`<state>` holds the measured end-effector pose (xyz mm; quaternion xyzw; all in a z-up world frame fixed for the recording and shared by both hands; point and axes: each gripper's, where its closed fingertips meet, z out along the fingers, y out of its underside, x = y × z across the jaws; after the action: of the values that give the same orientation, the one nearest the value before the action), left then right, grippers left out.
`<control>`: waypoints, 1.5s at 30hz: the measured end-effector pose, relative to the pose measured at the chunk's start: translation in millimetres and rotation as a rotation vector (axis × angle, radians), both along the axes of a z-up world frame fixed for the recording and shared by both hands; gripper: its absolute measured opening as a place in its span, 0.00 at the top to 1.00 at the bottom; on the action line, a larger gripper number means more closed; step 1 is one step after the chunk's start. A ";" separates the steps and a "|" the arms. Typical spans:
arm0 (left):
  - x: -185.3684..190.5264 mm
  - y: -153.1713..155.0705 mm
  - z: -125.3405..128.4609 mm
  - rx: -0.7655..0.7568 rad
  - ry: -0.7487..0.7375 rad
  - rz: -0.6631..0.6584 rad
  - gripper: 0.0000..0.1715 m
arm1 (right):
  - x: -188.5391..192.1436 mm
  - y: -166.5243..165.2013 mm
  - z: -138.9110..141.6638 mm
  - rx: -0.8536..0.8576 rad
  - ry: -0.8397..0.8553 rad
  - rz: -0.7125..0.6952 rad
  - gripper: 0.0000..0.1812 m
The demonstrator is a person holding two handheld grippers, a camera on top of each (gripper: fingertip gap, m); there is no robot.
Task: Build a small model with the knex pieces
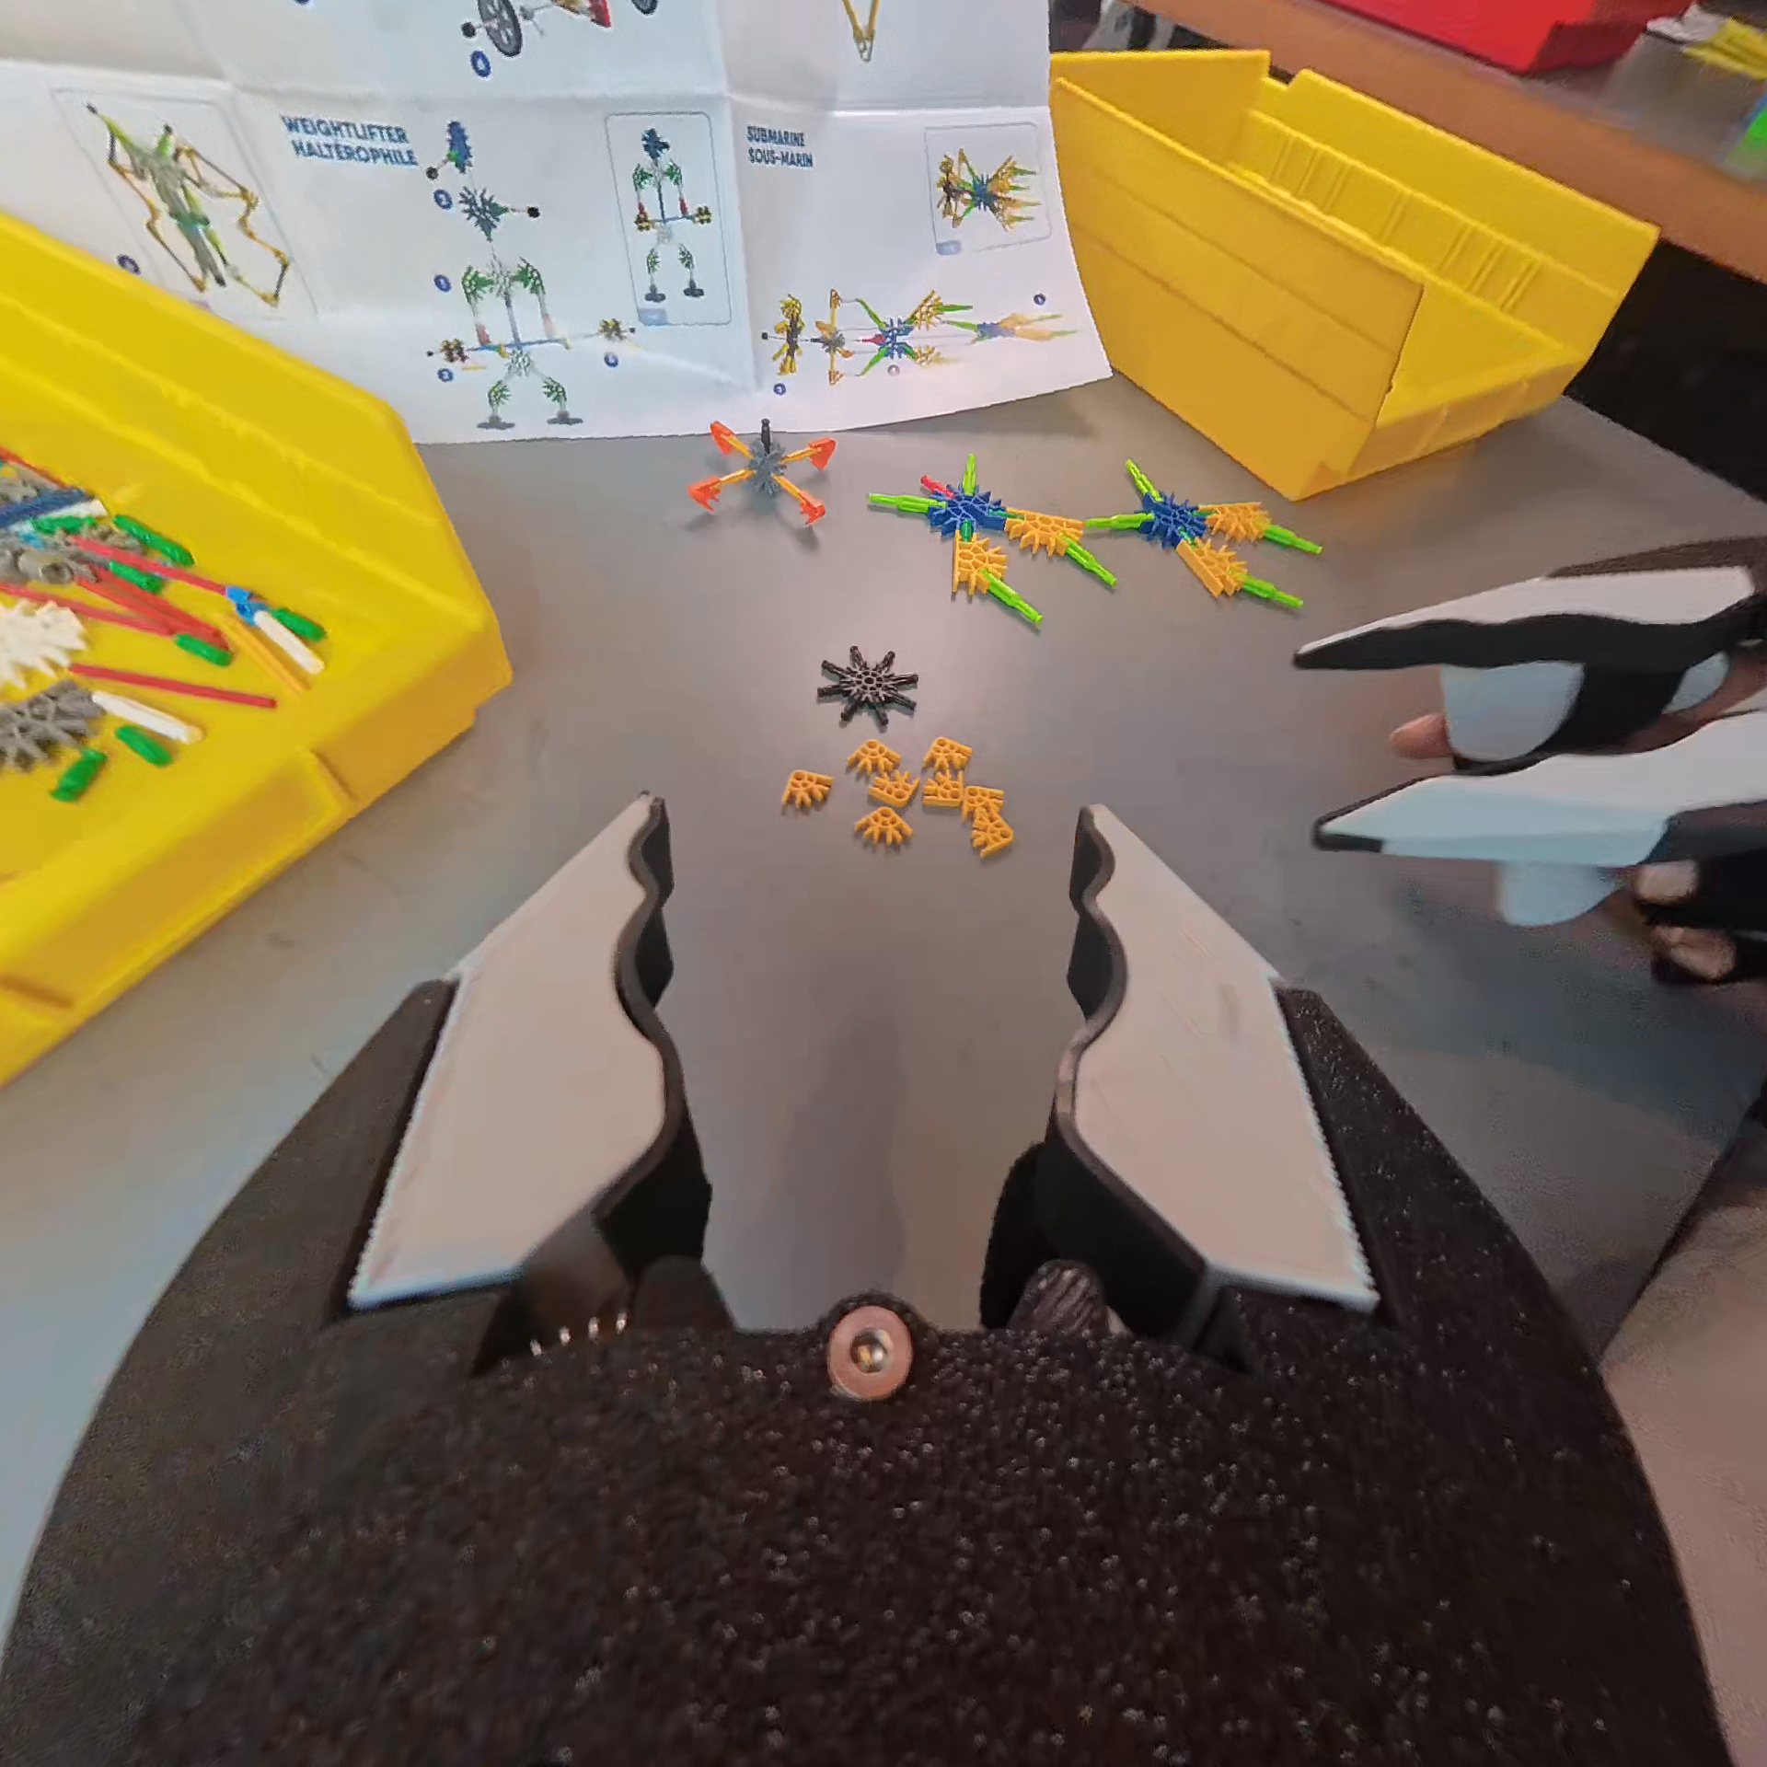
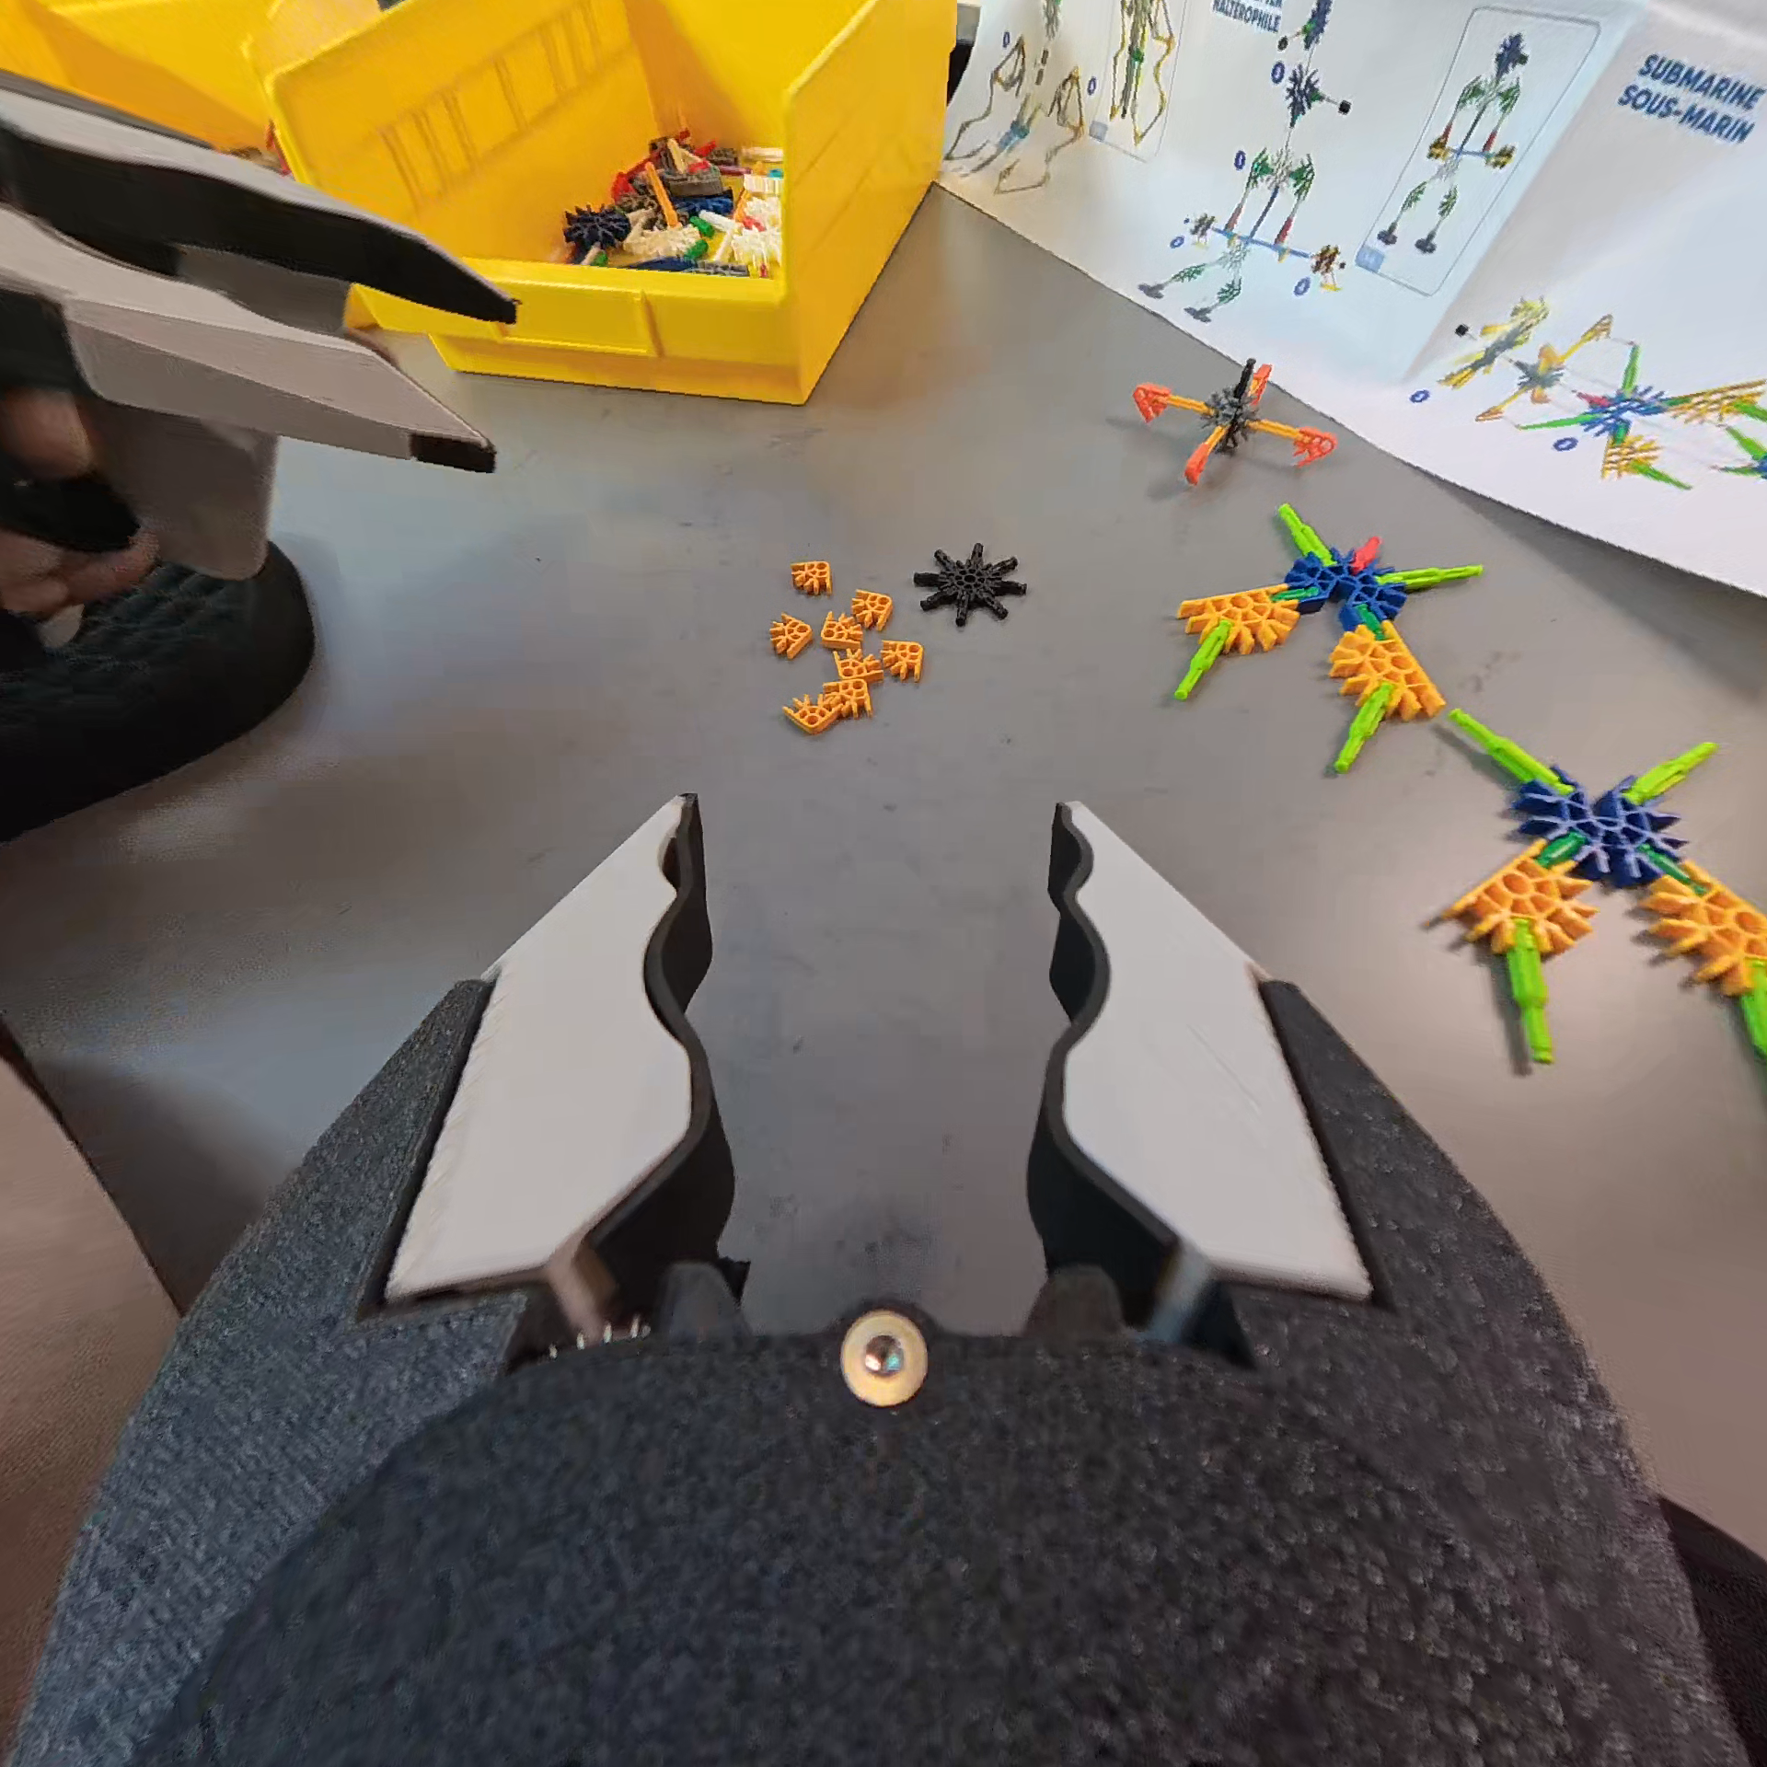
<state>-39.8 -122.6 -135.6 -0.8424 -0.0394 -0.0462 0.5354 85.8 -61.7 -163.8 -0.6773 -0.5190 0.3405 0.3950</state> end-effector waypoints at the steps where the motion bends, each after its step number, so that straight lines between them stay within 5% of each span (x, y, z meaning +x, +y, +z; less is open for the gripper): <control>1: 7.6 -3.7 0.4 0.011 -0.028 0.028 0.47 | -4.6 -1.3 -5.4 -0.002 -0.006 -0.015 0.58; 9: 26.2 -26.9 -13.2 0.039 0.005 0.127 0.37 | -2.0 1.2 -1.6 0.133 -0.076 -0.084 0.37; 16: 26.9 -66.6 -11.9 0.084 0.021 0.181 0.37 | 48.0 9.4 4.8 0.124 -0.057 -0.170 0.34; 25: 15.5 -101.4 -6.7 0.151 0.051 0.258 0.38 | 60.9 -10.3 27.9 0.197 0.024 -0.158 0.37; 39: -2.1 -42.9 5.7 0.173 0.010 0.139 0.41 | 93.7 20.3 29.0 0.181 0.085 -0.359 0.34; 45: -1.8 -51.4 7.0 0.183 0.079 0.186 0.36 | 87.7 14.7 32.9 0.222 0.088 -0.332 0.32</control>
<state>-41.6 -174.0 -128.6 -0.7840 -0.0919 0.0337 0.6130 173.5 -47.0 -130.9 -0.6902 -0.4170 0.2406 0.5403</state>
